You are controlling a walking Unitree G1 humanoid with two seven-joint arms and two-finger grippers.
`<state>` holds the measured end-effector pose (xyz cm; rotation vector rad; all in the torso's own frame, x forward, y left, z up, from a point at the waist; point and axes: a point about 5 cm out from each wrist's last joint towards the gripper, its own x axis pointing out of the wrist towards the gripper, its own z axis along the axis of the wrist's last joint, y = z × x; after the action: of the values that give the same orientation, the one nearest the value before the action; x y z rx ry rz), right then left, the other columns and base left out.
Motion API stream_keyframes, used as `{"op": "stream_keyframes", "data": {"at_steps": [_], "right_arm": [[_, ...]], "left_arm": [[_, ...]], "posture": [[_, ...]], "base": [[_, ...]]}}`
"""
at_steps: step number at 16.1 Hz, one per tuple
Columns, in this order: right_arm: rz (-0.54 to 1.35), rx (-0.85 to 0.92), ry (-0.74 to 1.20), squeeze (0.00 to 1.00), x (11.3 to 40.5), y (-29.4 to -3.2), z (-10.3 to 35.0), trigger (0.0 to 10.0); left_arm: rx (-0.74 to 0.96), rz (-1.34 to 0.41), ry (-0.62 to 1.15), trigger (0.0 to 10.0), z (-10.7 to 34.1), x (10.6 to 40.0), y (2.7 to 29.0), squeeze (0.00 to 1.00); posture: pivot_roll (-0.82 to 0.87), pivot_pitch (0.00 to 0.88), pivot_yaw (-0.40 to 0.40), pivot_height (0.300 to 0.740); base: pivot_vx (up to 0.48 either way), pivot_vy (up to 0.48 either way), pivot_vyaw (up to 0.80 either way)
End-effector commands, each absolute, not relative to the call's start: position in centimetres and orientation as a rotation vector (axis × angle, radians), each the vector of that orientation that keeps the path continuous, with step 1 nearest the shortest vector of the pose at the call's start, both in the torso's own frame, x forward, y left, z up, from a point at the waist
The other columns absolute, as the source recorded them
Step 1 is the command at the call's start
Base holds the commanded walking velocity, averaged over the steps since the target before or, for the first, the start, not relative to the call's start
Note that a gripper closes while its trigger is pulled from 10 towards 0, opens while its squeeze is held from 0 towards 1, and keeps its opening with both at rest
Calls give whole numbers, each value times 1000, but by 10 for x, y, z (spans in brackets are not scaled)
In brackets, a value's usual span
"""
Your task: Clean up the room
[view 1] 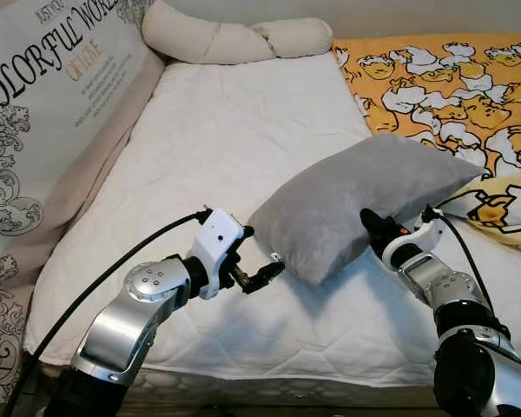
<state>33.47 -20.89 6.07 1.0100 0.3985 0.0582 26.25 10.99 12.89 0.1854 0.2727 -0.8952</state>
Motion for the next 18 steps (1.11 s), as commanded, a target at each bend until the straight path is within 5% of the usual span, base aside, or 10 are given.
{"op": "stream_keyframes", "data": {"at_steps": [1,9,18], "right_arm": [[76,1009,433,0,336,-199,59,0],[239,937,263,0,376,-181,130,0],[638,980,168,0,389,-105,218,0]], "left_arm": [[194,-902,275,10000,130,261,112,0],[119,-862,295,10000,138,253,148,0],[117,-557,258,10000,163,256,230,0]], "posture": [[-10,0,48,740],[-25,0,54,740],[-17,0,72,740]], "base": [[0,0,0],[0,0,0],[0,0,0]]}}
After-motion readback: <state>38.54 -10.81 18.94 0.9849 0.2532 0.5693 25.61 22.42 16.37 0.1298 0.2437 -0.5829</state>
